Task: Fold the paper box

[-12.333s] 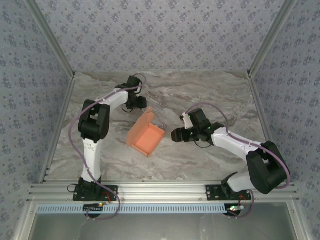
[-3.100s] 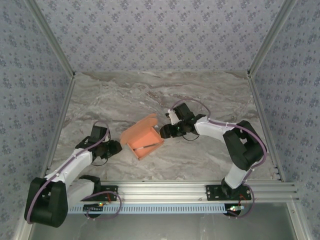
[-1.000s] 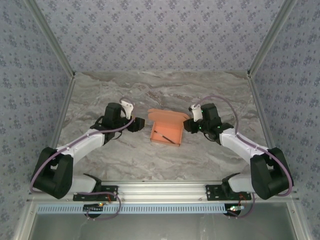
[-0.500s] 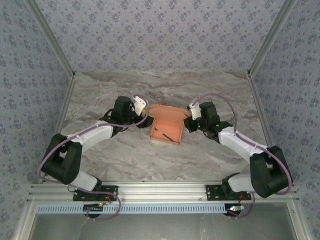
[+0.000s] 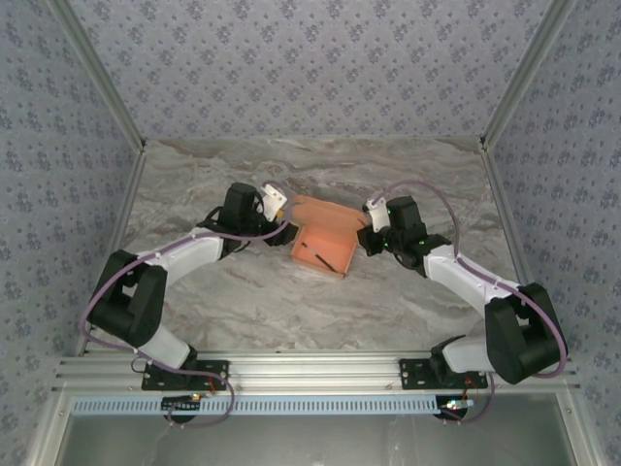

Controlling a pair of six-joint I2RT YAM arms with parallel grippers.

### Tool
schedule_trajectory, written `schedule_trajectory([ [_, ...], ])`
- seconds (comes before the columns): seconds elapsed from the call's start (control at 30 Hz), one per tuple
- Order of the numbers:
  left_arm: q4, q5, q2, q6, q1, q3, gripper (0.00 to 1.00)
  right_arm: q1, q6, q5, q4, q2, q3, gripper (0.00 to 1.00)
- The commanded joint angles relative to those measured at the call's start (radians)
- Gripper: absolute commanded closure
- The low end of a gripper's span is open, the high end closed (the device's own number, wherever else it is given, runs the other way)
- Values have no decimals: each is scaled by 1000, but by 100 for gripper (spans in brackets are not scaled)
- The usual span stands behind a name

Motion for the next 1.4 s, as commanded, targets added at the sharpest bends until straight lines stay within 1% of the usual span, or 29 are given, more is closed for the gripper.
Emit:
schedule_trajectory([
  [0.0, -18, 7, -15, 30, 22, 18, 32, 4, -19, 20, -28, -10, 30, 85],
  [0.23, -47, 77, 90, 41, 20, 132, 29, 5, -22, 26, -25, 0, 32, 85],
  [0.43, -92, 129, 173, 69, 13, 222, 29, 5, -30, 34, -37, -3, 36, 87],
  [0.57, -97, 154, 200, 65, 8, 248, 31, 5, -30, 35, -37, -1, 37, 88],
  [0.7, -94, 204, 215, 55, 9, 261, 38, 5, -29, 40, -41, 0, 38, 88],
  [0.77, -101, 219, 228, 51, 8, 273, 44, 5, -29, 46, -45, 2, 43, 88],
  [0.83, -114, 230, 241, 47, 8, 289, 52, 5, -29, 50, -51, 3, 44, 89],
  [0.93, -128, 233, 250, 42, 8, 302, 61, 5, -25, 59, -59, 3, 50, 90],
  [1.13, -102, 232, 240, 12, 8, 284, 75, 9, -16, 74, -68, 7, 62, 92],
  [1.23, -74, 228, 222, -3, 4, 257, 80, 12, -9, 82, -70, 9, 66, 93],
  [1.37, -42, 208, 182, -22, -3, 215, 83, 22, 5, 114, -77, 11, 76, 95],
])
